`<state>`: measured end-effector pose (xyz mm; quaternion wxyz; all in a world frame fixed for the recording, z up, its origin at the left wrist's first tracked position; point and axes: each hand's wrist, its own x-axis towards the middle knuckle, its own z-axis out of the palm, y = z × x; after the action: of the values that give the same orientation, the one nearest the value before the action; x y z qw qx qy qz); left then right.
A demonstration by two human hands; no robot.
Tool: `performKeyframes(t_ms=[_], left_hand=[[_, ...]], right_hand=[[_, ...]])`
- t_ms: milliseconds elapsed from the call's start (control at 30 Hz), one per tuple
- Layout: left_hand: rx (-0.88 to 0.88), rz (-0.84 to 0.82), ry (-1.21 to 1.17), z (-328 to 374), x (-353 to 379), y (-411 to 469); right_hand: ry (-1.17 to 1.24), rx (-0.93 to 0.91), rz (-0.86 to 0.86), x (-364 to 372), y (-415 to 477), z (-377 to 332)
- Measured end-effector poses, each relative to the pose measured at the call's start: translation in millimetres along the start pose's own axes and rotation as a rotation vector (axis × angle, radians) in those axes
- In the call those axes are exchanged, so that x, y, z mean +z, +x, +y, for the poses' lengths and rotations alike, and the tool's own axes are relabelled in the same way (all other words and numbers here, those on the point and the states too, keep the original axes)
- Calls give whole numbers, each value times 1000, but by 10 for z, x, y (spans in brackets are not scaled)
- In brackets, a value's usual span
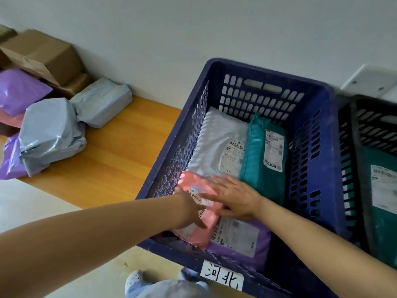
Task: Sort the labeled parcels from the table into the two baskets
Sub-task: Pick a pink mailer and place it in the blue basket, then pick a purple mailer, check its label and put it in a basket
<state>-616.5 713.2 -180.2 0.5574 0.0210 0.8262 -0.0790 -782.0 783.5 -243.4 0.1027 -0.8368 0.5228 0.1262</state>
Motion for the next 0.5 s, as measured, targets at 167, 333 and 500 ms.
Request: performKeyframes(t_ms=[167, 333, 500], left_hand=[[-49, 335, 13, -124, -162, -317], [-126, 728, 81, -547, -262, -817], [-257, 988, 1, -975, -34, -1373]], right_hand=[[-14, 219, 38, -408, -244, 163], [-159, 518, 256, -1045, -220, 138], [-118, 721, 469, -1757, 67, -35]])
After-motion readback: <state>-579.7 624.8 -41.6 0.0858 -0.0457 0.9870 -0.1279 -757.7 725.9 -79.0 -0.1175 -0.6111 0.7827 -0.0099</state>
